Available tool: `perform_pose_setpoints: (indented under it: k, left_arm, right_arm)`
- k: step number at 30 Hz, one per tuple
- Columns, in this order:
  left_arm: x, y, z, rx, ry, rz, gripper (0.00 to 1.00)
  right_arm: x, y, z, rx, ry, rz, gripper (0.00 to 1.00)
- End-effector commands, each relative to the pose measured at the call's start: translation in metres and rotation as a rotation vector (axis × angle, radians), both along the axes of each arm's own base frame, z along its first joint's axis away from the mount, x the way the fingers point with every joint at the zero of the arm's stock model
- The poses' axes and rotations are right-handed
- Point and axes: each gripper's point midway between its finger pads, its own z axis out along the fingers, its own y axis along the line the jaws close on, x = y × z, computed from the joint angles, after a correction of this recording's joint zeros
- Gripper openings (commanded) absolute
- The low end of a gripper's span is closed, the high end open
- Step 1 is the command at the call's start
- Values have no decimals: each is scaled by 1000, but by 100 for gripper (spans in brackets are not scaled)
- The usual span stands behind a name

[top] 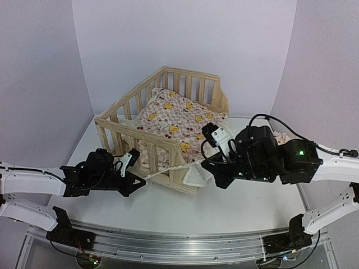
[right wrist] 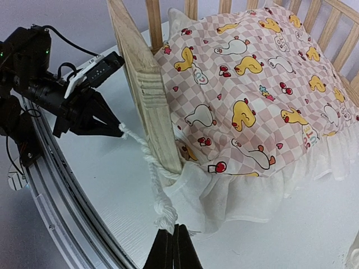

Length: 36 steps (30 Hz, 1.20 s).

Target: Set up the pet bed

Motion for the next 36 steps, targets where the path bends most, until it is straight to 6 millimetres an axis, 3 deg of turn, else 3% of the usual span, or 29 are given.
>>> perform_pose_setpoints:
  k: [1, 6, 9, 12, 17, 22, 25, 28, 32, 36]
  left_arm:
    - [5, 13, -11, 65, -43, 22, 0]
    - [6, 17, -13, 81, -58, 24, 0]
    - [5, 15, -13, 73, -58, 17, 0]
    - [5, 10, -8, 51, -68, -5, 0]
    - [2, 2, -8, 18, -43, -32, 0]
    - [-3, 0, -13, 4, -5, -38, 0]
    - [-2, 0, -14, 6, 0, -32, 0]
    - [-2, 0, -15, 1, 4, -31, 0]
    - [-4, 0, -17, -4, 19, -34, 0]
    - [-8, -2, -18, -18, 36, -48, 0]
  right_arm:
    - [2, -9, 38, 46, -58, -2, 0]
    - [13, -45, 62, 55, -146, -98, 0]
    - [13, -45, 57, 43, -133, -106, 0]
    - [4, -13, 32, 6, -54, -5, 0]
    - [-46, 80, 13, 151, 114, 368, 0]
    - [-93, 132, -18, 151, 245, 578, 0]
    - [-107, 150, -51, 121, 309, 604, 0]
    - [-108, 162, -84, 89, 323, 575, 0]
    - [-92, 167, -131, 26, 296, 488, 0]
    - [-69, 167, -153, -25, 202, 400, 0]
